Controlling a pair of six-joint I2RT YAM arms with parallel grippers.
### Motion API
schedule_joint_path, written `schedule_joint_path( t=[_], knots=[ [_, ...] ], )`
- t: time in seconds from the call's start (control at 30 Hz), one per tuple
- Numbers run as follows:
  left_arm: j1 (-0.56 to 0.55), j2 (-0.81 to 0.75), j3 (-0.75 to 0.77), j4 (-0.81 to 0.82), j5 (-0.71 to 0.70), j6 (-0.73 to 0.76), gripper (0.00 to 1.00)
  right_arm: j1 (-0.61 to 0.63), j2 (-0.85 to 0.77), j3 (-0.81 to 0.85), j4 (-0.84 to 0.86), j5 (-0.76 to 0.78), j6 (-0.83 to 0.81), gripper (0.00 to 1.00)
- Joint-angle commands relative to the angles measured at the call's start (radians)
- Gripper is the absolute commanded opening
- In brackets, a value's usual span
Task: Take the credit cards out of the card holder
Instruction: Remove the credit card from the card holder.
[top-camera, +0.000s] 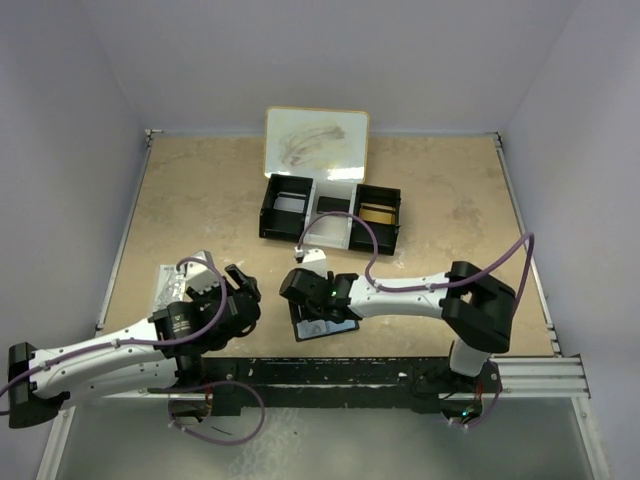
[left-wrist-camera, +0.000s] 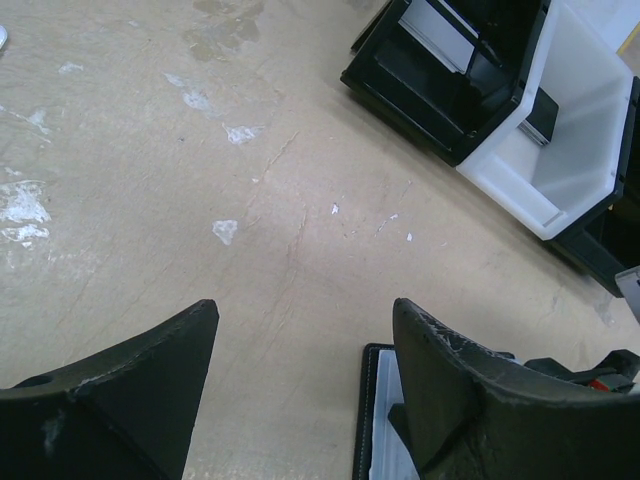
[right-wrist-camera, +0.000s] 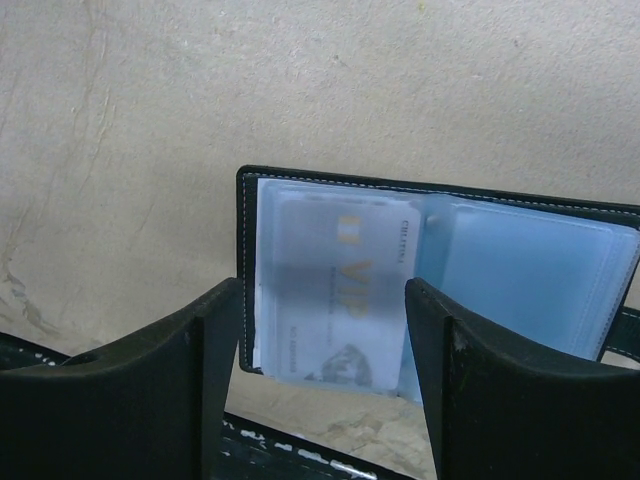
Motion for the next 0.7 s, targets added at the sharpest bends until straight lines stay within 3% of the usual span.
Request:
schedule_joint_path(
  t=[0.0,0.37,0.67],
  knots=[
    [-0.001,-0.012,0.031,-0.008,-0.035,-0.003,0.69,0.01,0.033,0.057,-0.057,0.053,0.011,0.68],
    [-0.001,-0.003,0.025,0.012,-0.024,0.01,0.7,0.015,0.092,0.066,-0.097,0.053,0.042,0.63],
    [-0.001,0.027,0.006,0.147,0.043,0.106,0.71,-0.008,-0.033,-0.072,0.114,-0.094,0.028,0.6]
  ],
)
